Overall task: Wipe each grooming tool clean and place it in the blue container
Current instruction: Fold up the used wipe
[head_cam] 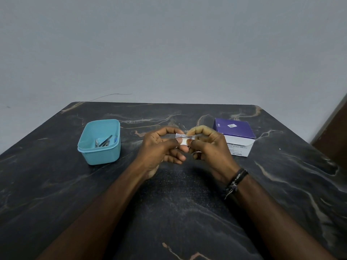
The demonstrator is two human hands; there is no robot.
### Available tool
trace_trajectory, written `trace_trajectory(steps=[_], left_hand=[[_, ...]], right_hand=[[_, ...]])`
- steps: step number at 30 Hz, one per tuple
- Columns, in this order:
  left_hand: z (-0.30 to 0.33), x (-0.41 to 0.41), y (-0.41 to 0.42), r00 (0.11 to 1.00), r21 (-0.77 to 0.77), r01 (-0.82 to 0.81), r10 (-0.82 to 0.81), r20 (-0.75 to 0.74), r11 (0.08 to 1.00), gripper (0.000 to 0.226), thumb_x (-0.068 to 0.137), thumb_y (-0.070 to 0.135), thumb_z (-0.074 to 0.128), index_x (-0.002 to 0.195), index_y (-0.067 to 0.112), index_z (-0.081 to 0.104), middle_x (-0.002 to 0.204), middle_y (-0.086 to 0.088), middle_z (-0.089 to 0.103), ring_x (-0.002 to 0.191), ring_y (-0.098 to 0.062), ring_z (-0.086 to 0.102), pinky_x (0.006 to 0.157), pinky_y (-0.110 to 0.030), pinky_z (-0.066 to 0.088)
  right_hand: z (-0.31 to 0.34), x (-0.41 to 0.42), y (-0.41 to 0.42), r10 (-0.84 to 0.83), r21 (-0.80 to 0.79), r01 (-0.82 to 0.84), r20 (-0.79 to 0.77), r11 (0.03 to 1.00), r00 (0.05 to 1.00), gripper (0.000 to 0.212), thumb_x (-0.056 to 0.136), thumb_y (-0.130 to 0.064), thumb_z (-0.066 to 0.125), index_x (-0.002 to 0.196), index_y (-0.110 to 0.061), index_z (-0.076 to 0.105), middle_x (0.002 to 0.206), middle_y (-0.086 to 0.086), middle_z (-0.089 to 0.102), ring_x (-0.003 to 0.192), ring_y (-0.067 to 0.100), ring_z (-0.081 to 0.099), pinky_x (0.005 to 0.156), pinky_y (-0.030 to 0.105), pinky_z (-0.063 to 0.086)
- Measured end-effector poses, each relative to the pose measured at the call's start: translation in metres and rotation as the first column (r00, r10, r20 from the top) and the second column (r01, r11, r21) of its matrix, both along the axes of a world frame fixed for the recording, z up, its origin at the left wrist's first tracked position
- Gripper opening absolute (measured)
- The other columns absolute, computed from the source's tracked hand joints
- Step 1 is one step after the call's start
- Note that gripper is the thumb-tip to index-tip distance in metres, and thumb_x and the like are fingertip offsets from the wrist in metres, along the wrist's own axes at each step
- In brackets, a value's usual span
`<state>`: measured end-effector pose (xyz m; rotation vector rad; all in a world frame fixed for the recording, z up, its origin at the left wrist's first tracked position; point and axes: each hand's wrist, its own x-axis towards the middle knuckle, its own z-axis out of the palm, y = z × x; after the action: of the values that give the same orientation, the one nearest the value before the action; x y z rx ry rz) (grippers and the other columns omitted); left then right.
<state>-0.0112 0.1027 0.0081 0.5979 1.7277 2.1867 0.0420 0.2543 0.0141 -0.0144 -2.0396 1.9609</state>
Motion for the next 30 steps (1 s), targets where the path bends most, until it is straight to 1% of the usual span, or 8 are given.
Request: trace_trajectory(steps=[4,9,13,15,19,23,27,30], left_hand=[[-0.003,-0.002,0.0,1.0,0.017,0.011,-0.01,-0.021,1.0,0.012,0.089,0.002,0.061,0.092,0.011,0.069,0.077,-0.022,0.071,0.053,-0.025,0.066,0.052,-0.032,0.057],[-0.004,-0.003,0.0,0.999,0.035,0.035,-0.035,-0.013,0.999,0.024,0.092,-0.007,0.046,0.092,0.004,0.067,0.079,-0.023,0.07,0.058,-0.028,0.067,0.058,-0.035,0.058],[-0.003,-0.003,0.001,1.0,0.061,0.027,-0.026,-0.005,0.998,0.018,0.094,0.008,0.052,0.091,0.002,0.068,0.08,-0.025,0.069,0.061,-0.029,0.067,0.059,-0.035,0.059],[-0.004,-0.004,0.002,1.0,0.039,-0.01,0.011,-0.013,0.999,0.015,0.092,0.013,0.058,0.09,0.002,0.069,0.079,-0.024,0.069,0.062,-0.03,0.067,0.06,-0.035,0.06],[-0.008,-0.005,0.004,0.994,-0.024,-0.086,0.085,-0.066,0.996,0.012,0.089,0.007,0.066,0.1,0.003,0.066,0.079,-0.021,0.071,0.062,-0.028,0.067,0.061,-0.037,0.061],[-0.014,-0.009,0.005,0.991,-0.056,-0.1,0.095,-0.089,0.993,0.031,0.09,0.001,0.064,0.118,0.011,0.056,0.085,-0.02,0.073,0.066,-0.027,0.07,0.065,-0.038,0.061],[-0.018,-0.011,0.007,0.986,-0.083,-0.164,0.16,-0.049,0.983,0.018,0.086,0.001,0.068,0.103,-0.001,0.064,0.081,-0.018,0.074,0.069,-0.025,0.073,0.064,-0.03,0.061],[-0.019,-0.013,0.012,0.971,-0.107,-0.238,0.234,-0.049,0.965,0.01,0.084,0.004,0.071,0.093,0.001,0.067,0.079,-0.02,0.073,0.066,-0.025,0.071,0.064,-0.033,0.061]], right_hand=[[-0.002,-0.002,-0.001,-0.022,0.007,0.022,-0.04,1.0,0.999,0.03,0.084,0.009,0.056,0.074,-0.017,0.065,0.071,0.012,0.063,0.06,0.014,0.056,0.053,0.025,0.044],[-0.005,-0.004,-0.003,-0.102,0.013,0.103,-0.077,0.995,0.992,0.025,0.082,0.012,0.055,0.072,-0.007,0.069,0.067,0.008,0.066,0.058,0.014,0.058,0.05,0.025,0.044],[-0.006,-0.003,-0.002,-0.074,-0.018,0.072,-0.089,0.997,0.993,0.016,0.078,-0.005,0.056,0.077,-0.003,0.072,0.073,0.01,0.069,0.063,0.02,0.062,0.05,0.026,0.045],[-0.008,-0.004,-0.002,-0.086,0.016,0.089,-0.11,0.996,0.99,0.014,0.084,-0.005,0.06,0.078,-0.004,0.072,0.074,0.008,0.071,0.063,0.017,0.063,0.049,0.024,0.046],[-0.015,-0.009,-0.004,-0.136,0.127,0.152,-0.121,0.98,0.983,0.009,0.086,-0.002,0.068,0.08,-0.008,0.072,0.071,0.003,0.071,0.06,0.006,0.062,0.053,0.018,0.047],[-0.019,-0.013,-0.001,-0.177,0.158,0.196,-0.131,0.968,0.976,0.019,0.082,0.001,0.071,0.097,-0.011,0.068,0.083,0.009,0.073,0.074,0.014,0.069,0.068,0.031,0.057],[-0.018,-0.015,-0.001,-0.255,0.082,0.259,-0.06,0.962,0.965,0.02,0.079,0.0,0.076,0.095,-0.009,0.069,0.082,0.011,0.074,0.066,0.01,0.068,0.056,0.017,0.051],[-0.019,-0.018,-0.005,-0.314,0.058,0.315,-0.027,0.947,0.949,0.013,0.079,-0.003,0.077,0.084,-0.013,0.071,0.078,0.01,0.074,0.061,0.012,0.067,0.056,0.023,0.053]])
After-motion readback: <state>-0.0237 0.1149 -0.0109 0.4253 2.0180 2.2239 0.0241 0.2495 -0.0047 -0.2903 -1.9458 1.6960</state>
